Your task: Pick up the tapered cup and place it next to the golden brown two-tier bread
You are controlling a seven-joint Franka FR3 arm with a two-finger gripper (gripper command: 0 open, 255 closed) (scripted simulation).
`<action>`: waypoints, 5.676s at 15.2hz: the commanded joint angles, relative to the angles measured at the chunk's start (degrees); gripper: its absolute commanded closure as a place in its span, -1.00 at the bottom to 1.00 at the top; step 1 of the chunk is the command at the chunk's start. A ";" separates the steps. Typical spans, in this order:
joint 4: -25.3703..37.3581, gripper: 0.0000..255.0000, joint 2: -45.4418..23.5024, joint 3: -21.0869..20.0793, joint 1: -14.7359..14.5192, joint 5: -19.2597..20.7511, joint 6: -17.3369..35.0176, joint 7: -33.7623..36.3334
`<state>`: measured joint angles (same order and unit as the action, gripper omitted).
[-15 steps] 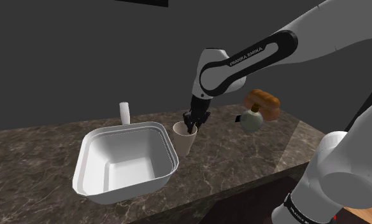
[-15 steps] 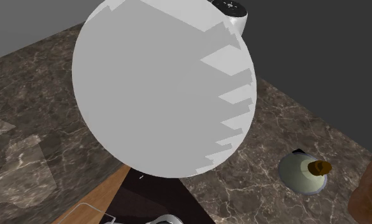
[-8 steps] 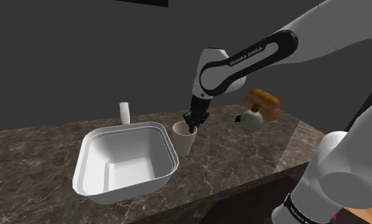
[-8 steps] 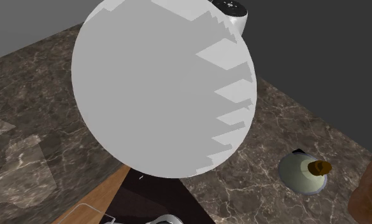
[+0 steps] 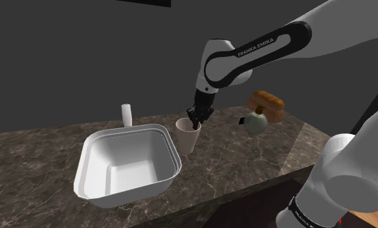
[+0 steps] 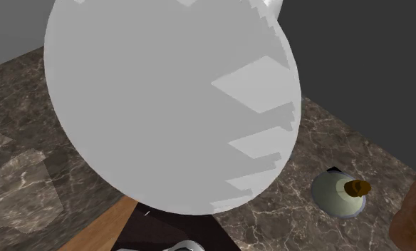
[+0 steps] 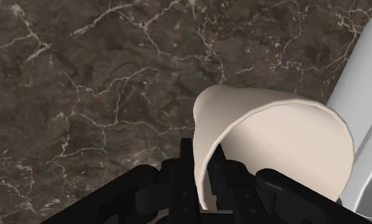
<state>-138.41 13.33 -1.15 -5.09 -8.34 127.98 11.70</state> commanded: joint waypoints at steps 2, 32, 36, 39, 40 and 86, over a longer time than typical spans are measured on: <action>1.26 1.00 1.34 -0.01 0.06 0.25 -2.58 0.40; 20.62 1.00 5.58 0.34 0.41 1.60 -26.07 2.99; 22.24 1.00 6.28 1.26 0.91 1.88 -28.52 1.94; 20.20 1.00 8.67 3.96 2.39 2.73 -29.29 -1.90; 19.65 1.00 9.36 4.89 2.90 3.07 -29.56 -3.19; 42.01 1.00 -16.17 48.84 20.44 1.03 -34.48 -65.08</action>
<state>-95.37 -3.09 47.75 15.46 -7.47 92.59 -53.45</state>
